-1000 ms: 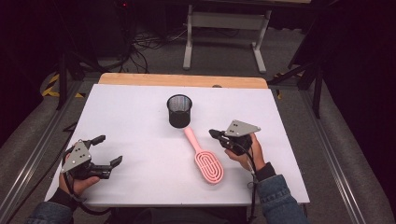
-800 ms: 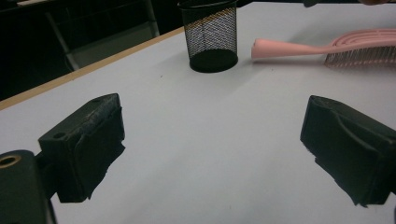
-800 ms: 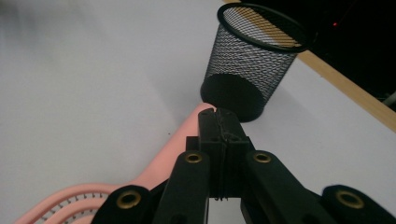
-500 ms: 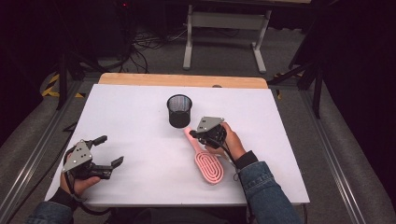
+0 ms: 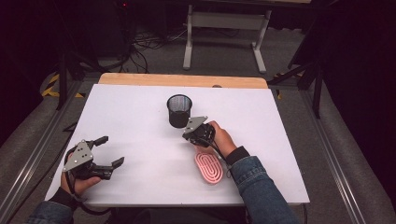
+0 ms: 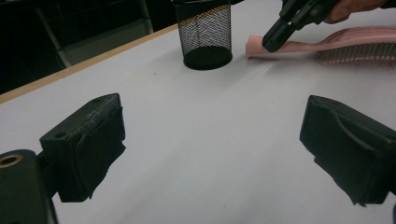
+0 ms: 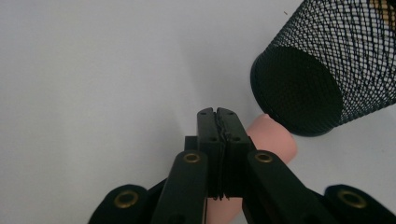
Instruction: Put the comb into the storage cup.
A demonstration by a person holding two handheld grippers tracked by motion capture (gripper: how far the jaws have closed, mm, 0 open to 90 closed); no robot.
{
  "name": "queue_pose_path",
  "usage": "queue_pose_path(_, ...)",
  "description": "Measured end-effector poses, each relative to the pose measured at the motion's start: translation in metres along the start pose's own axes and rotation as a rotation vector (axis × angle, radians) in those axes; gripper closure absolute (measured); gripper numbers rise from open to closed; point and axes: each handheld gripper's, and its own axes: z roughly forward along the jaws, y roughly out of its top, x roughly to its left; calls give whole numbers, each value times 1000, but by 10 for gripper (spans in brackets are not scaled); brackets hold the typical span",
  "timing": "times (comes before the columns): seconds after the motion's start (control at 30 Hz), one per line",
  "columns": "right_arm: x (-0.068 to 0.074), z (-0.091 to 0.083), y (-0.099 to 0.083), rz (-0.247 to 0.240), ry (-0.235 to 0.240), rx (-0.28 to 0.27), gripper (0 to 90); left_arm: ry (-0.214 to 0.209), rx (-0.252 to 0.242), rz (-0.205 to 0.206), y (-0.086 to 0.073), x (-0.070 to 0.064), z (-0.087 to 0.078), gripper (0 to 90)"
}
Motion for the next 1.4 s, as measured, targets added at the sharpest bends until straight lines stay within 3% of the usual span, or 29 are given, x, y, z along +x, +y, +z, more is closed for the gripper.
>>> queue_pose_path(0.3,-13,-6,-19,99,-24,14,884,-5,14,5,0,-2,2,77)
queue_pose_path(0.67,-17,-18,-43,171,-46,43,879,-7,24,8,0,-2,3,78)
queue_pose_path(1.1,-13,-38,-60,226,-90,63,873,-5,25,12,0,-3,3,81)
queue_pose_path(1.2,-12,-42,-64,244,-110,84,877,18,11,11,1,-3,1,86)
queue_pose_path(1.4,-10,-51,-72,279,-125,106,884,13,14,13,1,-3,1,87)
